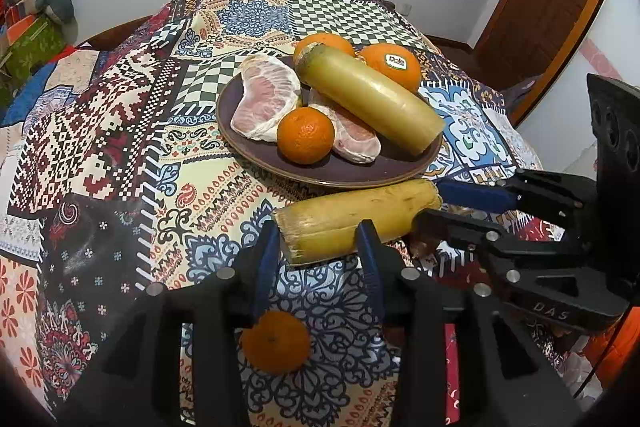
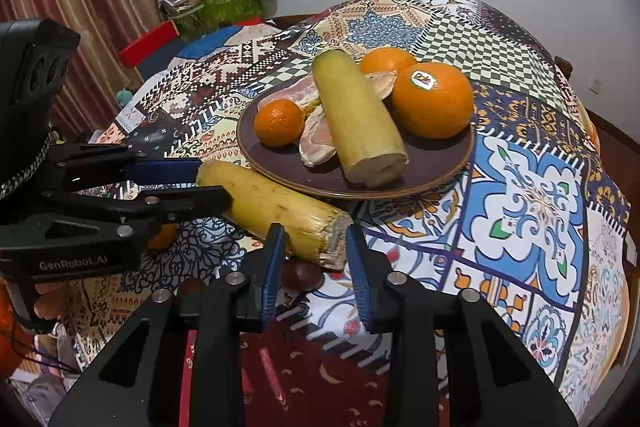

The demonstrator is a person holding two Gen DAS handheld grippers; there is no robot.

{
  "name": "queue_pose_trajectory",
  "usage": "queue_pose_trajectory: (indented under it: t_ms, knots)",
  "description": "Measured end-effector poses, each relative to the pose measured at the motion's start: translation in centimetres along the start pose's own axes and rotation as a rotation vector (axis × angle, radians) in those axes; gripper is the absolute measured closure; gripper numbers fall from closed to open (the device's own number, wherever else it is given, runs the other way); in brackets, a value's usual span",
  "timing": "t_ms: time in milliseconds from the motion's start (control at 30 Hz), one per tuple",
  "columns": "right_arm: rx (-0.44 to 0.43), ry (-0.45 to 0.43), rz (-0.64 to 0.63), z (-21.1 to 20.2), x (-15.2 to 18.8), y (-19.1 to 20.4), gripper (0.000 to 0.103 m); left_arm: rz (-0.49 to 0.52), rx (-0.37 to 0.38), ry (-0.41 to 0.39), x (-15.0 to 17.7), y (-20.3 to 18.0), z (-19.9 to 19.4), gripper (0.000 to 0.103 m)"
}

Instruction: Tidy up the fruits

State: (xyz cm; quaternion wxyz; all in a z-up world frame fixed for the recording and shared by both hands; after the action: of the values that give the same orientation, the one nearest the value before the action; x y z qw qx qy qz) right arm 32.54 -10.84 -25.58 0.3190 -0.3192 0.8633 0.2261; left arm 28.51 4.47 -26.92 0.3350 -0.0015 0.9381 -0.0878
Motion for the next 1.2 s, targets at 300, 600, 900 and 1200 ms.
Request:
queue_pose_trajectory:
  t_ms: [300,600,900,1200]
  knots:
    - [-0.044,0.015,0.013,0.8,-0.7,1.6,0.076,-0.02,-0.015,-0.005,-0.1,1.8,-1.0,0.064]
    - [-0.058,0.003,-0.071,1.7,-1.8,4.3,0.076,-0.079,-0.043,-0.006,0.7,5.4,-2.9,0.064]
    - [-0.006,-0.069,0.008,-2.6,-2.6,0.7,0.076,0.002,-0.033,-0.02,-1.4,4.3,-2.5,0.037]
    - [0.036,-0.021,0.068,-2.8,-0.1,-2.4,0.076,0.206,-0.073,0.059,-2.1,0.5,1.1,0.017]
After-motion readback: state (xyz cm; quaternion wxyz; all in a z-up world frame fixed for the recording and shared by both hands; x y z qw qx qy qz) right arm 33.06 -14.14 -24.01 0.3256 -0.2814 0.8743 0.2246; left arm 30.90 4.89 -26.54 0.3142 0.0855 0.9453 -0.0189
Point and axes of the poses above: each gripper's, at about its wrist camera, not at the fingertips, and z roughly the way its jaws point, y to its left, x to its underside, the point moved 5 cm from there along z, roughly the way its jaws point, and after that the axes turned 6 degrees about -y, right-handed, at the moved point
